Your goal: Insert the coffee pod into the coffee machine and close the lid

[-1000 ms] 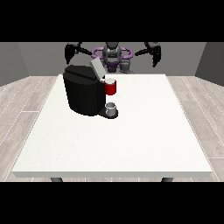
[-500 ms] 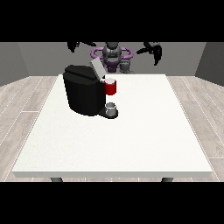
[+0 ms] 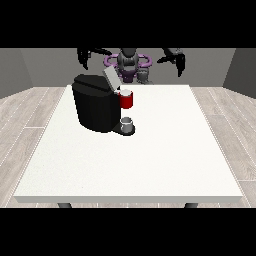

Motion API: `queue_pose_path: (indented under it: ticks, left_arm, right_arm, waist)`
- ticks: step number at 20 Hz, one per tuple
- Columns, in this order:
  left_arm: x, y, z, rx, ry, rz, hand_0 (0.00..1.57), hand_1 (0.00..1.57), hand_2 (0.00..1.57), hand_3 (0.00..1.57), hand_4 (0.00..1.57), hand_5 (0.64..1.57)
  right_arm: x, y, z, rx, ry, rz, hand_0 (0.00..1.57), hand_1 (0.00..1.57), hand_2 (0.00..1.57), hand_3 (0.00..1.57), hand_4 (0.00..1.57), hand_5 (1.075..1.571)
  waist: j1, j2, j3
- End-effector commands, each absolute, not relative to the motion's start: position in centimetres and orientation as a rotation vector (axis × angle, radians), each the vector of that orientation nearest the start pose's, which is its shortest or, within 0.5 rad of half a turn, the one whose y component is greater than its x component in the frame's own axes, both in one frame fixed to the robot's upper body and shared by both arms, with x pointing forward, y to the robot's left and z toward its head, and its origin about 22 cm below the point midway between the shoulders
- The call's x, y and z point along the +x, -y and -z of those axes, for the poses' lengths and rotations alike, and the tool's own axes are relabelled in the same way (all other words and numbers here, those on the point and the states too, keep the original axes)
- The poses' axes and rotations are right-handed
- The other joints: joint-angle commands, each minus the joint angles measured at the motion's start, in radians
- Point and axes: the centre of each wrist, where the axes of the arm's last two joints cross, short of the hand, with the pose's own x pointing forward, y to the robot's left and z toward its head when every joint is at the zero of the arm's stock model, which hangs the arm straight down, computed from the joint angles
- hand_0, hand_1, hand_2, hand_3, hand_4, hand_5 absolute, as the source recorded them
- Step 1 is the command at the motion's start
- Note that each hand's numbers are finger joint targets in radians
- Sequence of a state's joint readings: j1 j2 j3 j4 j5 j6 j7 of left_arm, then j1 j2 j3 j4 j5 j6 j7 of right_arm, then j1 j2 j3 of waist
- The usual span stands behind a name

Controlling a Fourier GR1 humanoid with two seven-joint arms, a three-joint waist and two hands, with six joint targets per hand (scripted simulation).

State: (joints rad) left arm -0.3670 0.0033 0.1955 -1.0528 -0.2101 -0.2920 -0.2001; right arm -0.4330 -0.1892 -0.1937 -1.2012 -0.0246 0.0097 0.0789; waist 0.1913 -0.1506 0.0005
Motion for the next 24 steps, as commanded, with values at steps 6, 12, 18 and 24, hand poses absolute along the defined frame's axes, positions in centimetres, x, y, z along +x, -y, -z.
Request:
queue_pose_path:
  ticks: [6, 12, 18, 24]
  left_arm:
    - [31.4, -23.6, -0.6, -0.144, 1.636, 0.325, 0.0, 0.0, 0.0, 0.0, 0.35, 1.571]
    - [30.4, -23.4, -1.7, -0.103, 1.635, 0.281, 0.0, 0.0, 0.0, 0.0, 0.37, 1.571]
    - [30.8, -25.4, -3.1, -0.02, 1.681, 0.278, 0.0, 0.0, 0.0, 0.0, 0.31, 1.571]
    - [29.7, -27.1, -3.1, 0.01, 1.713, 0.293, 0.0, 0.0, 0.0, 0.0, 0.35, 1.571]
  right_arm:
    - [36.4, 27.0, -4.7, -0.067, 1.539, 0.007, 0.0, 0.0, 0.0, 0.0, 0.07, 1.571]
    - [38.4, 25.2, -7.2, -0.063, 1.519, -0.05, 0.0, 0.0, 0.0, 0.0, 0.0, 1.571]
    - [39.3, 21.7, -8.4, -0.033, 1.558, -0.157, 0.0, 0.0, 0.0, 0.0, 0.0, 1.571]
    - [40.5, 22.4, -10.0, -0.02, 1.607, -0.142, 0.0, 0.0, 0.0, 0.0, 0.08, 1.571]
  waist:
    - [0.013, 0.096, -0.0002]
    - [-0.008, 0.119, -0.0004]
    - [-0.046, 0.16, -0.0006]
    - [-0.019, 0.204, -0.0005]
